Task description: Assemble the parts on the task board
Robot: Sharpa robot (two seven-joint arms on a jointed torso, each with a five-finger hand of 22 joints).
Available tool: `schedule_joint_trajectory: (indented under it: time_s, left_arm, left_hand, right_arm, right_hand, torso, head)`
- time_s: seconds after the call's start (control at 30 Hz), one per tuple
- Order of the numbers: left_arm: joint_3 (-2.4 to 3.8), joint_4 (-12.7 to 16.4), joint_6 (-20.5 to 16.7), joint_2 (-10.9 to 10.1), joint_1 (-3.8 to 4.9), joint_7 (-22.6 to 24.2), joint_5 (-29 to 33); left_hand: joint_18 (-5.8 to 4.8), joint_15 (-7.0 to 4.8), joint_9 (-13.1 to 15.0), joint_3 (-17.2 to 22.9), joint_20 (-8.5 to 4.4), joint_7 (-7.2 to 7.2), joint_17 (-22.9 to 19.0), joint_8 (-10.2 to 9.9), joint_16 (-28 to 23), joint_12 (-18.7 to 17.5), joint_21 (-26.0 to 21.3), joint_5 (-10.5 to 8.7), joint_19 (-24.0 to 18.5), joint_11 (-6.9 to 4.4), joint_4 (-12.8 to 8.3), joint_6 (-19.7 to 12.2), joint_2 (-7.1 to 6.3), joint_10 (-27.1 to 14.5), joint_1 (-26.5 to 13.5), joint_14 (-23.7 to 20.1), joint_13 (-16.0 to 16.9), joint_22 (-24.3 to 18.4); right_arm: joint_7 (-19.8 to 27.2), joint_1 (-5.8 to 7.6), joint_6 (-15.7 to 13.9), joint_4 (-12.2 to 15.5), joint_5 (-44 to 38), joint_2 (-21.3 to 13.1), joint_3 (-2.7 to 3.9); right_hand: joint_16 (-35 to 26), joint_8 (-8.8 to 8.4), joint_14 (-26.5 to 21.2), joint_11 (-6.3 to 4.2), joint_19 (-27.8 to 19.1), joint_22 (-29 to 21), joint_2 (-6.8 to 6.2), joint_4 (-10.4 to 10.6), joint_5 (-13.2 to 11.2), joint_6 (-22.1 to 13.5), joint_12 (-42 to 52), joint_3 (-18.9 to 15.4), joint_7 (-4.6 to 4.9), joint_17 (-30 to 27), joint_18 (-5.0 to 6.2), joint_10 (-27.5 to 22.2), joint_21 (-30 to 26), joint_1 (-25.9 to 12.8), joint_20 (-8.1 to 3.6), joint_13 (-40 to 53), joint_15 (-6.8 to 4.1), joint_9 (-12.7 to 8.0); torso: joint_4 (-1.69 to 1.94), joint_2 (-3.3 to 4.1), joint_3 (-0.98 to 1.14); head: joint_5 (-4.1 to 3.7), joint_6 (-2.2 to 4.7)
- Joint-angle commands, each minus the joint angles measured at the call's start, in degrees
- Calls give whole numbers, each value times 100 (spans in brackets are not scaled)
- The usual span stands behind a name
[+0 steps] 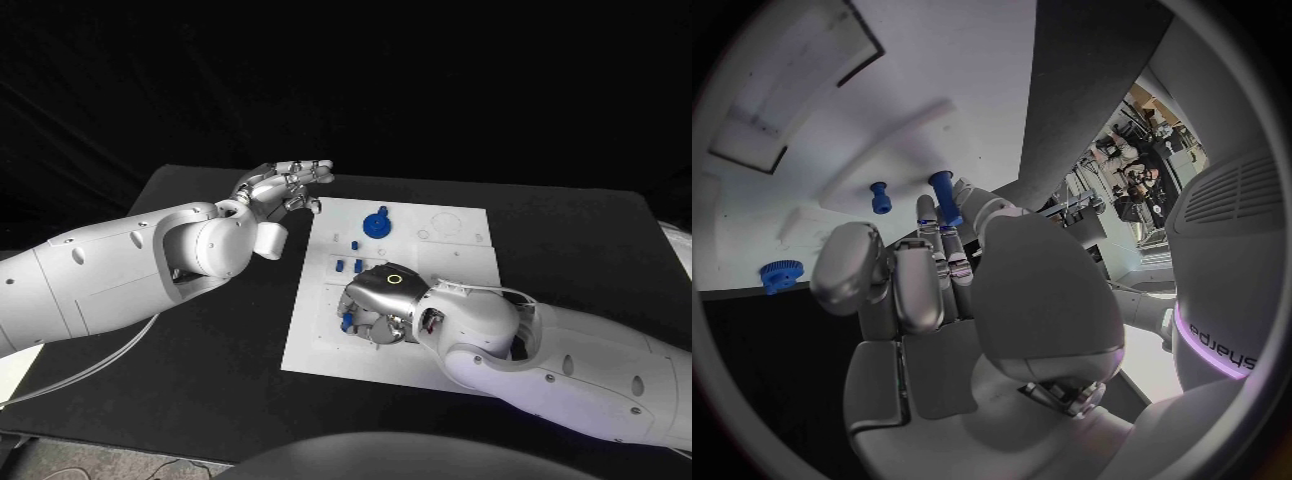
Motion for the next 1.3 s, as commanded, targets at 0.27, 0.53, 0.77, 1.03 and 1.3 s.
schedule_joint_trajectory:
  time_s: [0.27, 0.53, 0.77, 1.03, 1.3]
  left_arm:
    - [2, 17, 146, -1, 3, -28, -49]
    - [-1, 19, 166, -18, 2, -44, -63]
    - [-10, 36, 202, -78, 2, -38, -65]
    - [-20, 53, 221, -96, 3, -43, -65]
    - [-44, 44, 250, -89, 2, -50, -65]
  left_hand:
    - [102, 1, -3, 3, 14, 24, -33, 46, -34, 31, -23, 24, -52, 11, -39, -28, 32, -99, -19, -55, 6, -9]
    - [100, 11, -3, -7, 21, 33, -58, 54, -38, 41, -29, 19, -59, 24, -34, -42, 30, -162, -40, -69, 1, -11]
    - [99, 23, -3, -36, 32, 39, -69, 65, -34, 70, -37, 8, -69, 34, -9, -55, 25, -203, -89, -79, 1, -14]
    - [99, 26, -3, -48, 35, 39, -74, 69, -32, 84, -40, 7, -71, 36, 4, -61, 27, -215, -110, -82, 2, -16]
    - [100, 30, -5, -61, 40, 41, -75, 69, -27, 97, -43, 6, -73, 39, 18, -76, 28, -238, -133, -84, 1, -17]
  right_arm:
    - [66, -6, -507, 31, -84, -35, -9]
    - [271, 1, -1120, 422, 166, -520, 22]
    - [287, 178, -1575, 1015, 1670, -1605, 121]
    - [-602, 356, -829, 1334, 2974, -2684, 30]
    - [-1478, 328, -953, 1419, 2523, -3116, -67]
  right_hand:
    - [-247, -5, 106, 36, -235, -575, -151, 363, 196, -783, 104, -1536, -101, -337, 139, -586, -454, -146, 69, 25, 77, -6]
    - [-330, -1, 75, 45, -269, -777, -243, 918, 217, -855, 339, -2349, -176, -481, 171, -762, -613, 311, 82, 37, 89, 7]
    - [-133, 66, 178, -133, -44, -304, 145, 827, 274, -544, 1035, -2226, -48, -188, 85, 345, -285, 476, -35, 243, -53, 51]
    - [503, 428, 367, -482, 340, 747, 331, 847, 796, -187, 4510, -2570, -324, 782, -102, 1903, 468, -145, -328, 3647, -341, 161]
    - [952, 976, 457, -485, 477, 1400, 567, 850, 943, -319, 7849, -2887, -340, 1531, -208, 2150, 911, -196, -343, 7633, -331, 349]
  torso:
    - [-9, 3, 7]
    - [-12, -5, 5]
    - [-62, -11, -13]
    - [-164, -36, -51]
    - [-260, -52, -36]
  head:
    - [-37, 31]
    - [-117, 85]
    - [-427, 215]
    - [-586, 279]
    - [-608, 290]
